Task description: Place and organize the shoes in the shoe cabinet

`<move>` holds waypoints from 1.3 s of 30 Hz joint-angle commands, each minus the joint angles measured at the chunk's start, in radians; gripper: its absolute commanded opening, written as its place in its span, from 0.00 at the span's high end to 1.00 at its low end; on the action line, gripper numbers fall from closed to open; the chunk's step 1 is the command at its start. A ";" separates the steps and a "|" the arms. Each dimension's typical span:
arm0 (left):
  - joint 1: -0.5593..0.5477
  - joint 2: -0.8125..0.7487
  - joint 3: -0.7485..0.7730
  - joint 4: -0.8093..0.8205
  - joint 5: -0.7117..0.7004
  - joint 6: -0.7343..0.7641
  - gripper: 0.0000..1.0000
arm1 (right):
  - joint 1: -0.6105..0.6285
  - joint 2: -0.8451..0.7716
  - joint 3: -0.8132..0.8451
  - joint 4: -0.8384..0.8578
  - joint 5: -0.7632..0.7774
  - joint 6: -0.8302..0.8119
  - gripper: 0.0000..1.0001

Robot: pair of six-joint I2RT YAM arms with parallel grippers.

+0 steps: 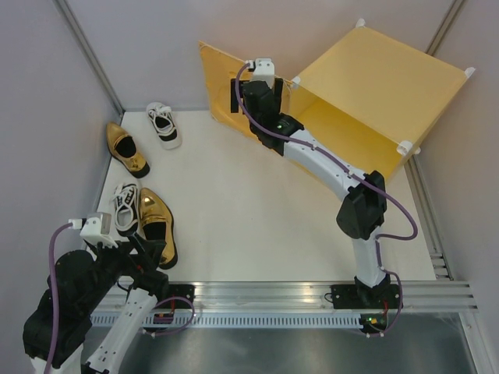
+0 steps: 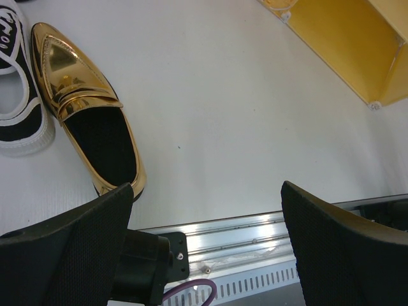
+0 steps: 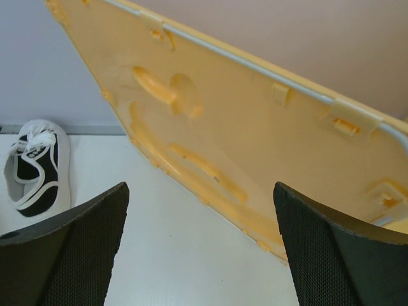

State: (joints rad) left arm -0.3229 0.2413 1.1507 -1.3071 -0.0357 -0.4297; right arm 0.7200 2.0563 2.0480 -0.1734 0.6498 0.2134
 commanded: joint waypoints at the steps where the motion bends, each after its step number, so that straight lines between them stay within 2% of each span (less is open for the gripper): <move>1: -0.004 0.016 -0.003 0.020 0.002 0.008 0.00 | 0.001 -0.084 -0.038 0.002 -0.108 0.020 0.02; 9: -0.004 0.019 -0.037 0.026 0.014 -0.024 0.00 | 0.016 -0.232 -0.225 -0.018 -0.338 0.069 0.02; 14: -0.004 0.030 -0.074 0.035 0.013 -0.049 0.00 | 0.032 -0.398 -0.324 -0.031 -0.440 0.101 0.02; 17: -0.004 0.047 -0.127 0.037 -0.045 -0.079 0.00 | 0.030 -0.508 -0.393 -0.069 -0.490 0.118 0.02; 22: -0.004 0.108 -0.239 0.141 -0.150 -0.122 0.00 | 0.032 -0.717 -0.595 -0.095 -0.576 0.129 0.02; 25: -0.002 0.202 -0.267 0.230 -0.136 -0.153 0.00 | 0.032 -0.869 -0.715 -0.133 -0.590 0.130 0.02; 29: -0.002 0.325 -0.272 0.334 -0.196 -0.191 0.01 | 0.033 -1.057 -0.880 -0.205 -0.585 0.150 0.02; 35: 0.018 0.535 -0.232 0.443 -0.375 -0.132 0.01 | 0.033 -1.358 -1.026 -0.322 -0.579 0.199 0.02; 37: 0.089 0.605 -0.226 0.479 -0.392 -0.098 0.02 | 0.033 -1.448 -1.051 -0.348 -0.569 0.213 0.02; 39: 0.178 0.642 -0.227 0.543 -0.315 -0.048 0.02 | 0.035 -1.499 -1.078 -0.377 -0.565 0.218 0.02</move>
State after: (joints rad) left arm -0.2512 0.8333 0.8860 -0.9009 -0.3382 -0.5514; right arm 0.7525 0.6250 0.9977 -0.4885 0.0792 0.3977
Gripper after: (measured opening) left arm 0.980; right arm 0.978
